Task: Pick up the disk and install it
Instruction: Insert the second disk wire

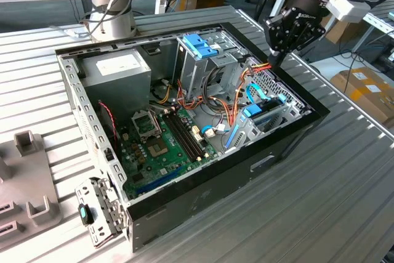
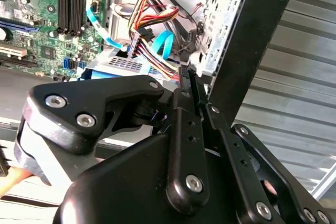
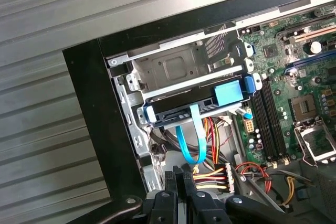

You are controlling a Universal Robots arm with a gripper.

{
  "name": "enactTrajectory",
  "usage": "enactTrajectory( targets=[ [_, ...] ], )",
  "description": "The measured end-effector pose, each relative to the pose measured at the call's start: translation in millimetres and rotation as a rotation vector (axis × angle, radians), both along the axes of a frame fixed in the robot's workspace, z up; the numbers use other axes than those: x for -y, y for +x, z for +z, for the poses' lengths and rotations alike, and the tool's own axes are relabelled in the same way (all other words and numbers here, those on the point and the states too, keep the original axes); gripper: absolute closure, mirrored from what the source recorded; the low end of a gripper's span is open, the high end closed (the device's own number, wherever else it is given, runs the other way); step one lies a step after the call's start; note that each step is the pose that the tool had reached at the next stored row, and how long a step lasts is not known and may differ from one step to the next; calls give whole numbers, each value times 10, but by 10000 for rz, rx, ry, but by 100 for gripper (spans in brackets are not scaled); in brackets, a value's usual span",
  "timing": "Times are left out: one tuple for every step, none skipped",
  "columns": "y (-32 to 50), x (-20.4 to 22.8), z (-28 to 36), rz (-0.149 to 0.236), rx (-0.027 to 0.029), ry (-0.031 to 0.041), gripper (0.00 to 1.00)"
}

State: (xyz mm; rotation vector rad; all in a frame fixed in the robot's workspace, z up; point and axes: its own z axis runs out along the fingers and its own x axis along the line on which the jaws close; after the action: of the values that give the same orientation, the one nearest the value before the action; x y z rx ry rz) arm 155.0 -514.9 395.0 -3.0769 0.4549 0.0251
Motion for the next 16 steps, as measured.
enactTrajectory(
  targets=[
    [-23, 0, 0, 0, 0, 0, 84],
    [-42, 0, 0, 0, 1, -1, 84],
    [-54, 0, 0, 0, 0, -1, 84],
    [-62, 0, 0, 0, 0, 0, 84],
    [-68, 1, 0, 0, 0, 0, 84],
    [-68, 1, 0, 1, 0, 0, 84],
    [-69, 0, 0, 2, 0, -1, 84],
    [-69, 0, 0, 1, 0, -1, 84],
    [-69, 0, 0, 1, 0, -1, 84],
    [-70, 0, 0, 1, 0, -1, 84],
    [-70, 0, 0, 0, 0, -1, 84],
    [-70, 0, 0, -11, -1, -1, 84],
    [-70, 0, 0, -32, 0, -1, 84],
    [-70, 0, 0, -63, 0, -1, 84],
    [-70, 0, 0, -132, 0, -1, 84],
    [-70, 0, 0, -206, 0, 0, 84]
  ],
)
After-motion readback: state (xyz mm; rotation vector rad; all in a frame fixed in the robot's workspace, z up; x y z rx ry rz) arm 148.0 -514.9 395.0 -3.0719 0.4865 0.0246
